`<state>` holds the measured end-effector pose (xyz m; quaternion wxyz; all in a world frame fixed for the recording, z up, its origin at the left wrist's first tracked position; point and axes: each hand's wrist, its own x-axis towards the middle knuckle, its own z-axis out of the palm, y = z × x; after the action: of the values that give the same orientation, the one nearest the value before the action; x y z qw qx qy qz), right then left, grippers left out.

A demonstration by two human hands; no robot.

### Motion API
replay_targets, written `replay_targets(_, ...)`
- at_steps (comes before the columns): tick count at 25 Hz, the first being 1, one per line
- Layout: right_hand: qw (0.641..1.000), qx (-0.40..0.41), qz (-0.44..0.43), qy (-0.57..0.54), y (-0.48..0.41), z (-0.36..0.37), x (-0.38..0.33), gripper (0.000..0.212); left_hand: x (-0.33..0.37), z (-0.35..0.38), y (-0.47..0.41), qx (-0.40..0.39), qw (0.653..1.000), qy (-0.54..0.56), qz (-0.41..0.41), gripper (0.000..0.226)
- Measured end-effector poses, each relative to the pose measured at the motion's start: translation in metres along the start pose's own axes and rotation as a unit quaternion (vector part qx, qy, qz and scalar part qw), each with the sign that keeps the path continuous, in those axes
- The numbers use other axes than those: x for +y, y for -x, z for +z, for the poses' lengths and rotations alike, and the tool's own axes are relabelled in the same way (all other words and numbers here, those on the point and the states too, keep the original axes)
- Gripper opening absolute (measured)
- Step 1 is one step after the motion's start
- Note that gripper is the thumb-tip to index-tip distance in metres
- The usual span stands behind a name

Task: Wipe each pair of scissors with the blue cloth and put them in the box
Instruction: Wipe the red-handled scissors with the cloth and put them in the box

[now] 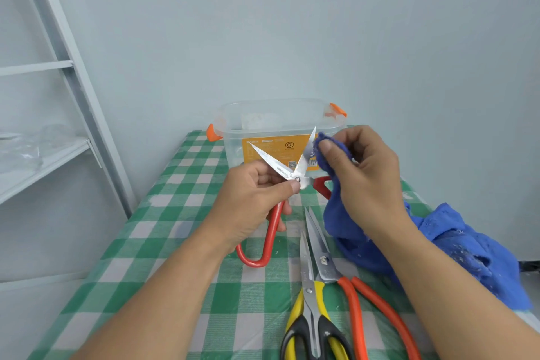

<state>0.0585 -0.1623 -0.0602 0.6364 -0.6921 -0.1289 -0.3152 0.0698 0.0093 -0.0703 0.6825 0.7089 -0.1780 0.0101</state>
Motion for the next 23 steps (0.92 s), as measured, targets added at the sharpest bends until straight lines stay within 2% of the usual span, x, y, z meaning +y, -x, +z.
replay_targets(2,1.000,0.008,0.007,-0.026,-0.004,-0.007,-0.002,0.013,0.000,-0.002,0.000,-0.002,1.000,0.004,0.000,0.011)
replay_targets(6,0.998,-0.043,0.025,-0.047,-0.005,-0.013,-0.003,0.013,0.002,-0.002,0.001,-0.003,1.000,0.020,0.014,0.016)
replay_targets(11,0.991,-0.119,0.032,0.045,-0.003,-0.014,-0.003,0.010,0.001,-0.002,-0.001,-0.017,0.999,0.019,0.031,0.016)
replay_targets(15,0.985,-0.122,0.022,0.124,-0.003,-0.010,0.003,0.011,0.000,0.000,-0.002,-0.009,0.999,0.018,0.027,0.012)
replay_targets(17,0.979,-0.135,0.046,0.148,-0.005,-0.012,0.007,0.018,0.000,0.002,-0.001,-0.001,1.000,0.016,0.026,0.008)
replay_targets(20,0.971,-0.164,0.069,0.159,-0.004,-0.010,0.012,0.039,0.001,0.003,0.000,0.005,1.000,0.016,0.023,0.005)
replay_targets(23,0.977,-0.139,0.051,0.154,-0.002,-0.001,0.010,0.052,0.002,0.004,0.001,0.004,0.999,0.024,0.037,0.007)
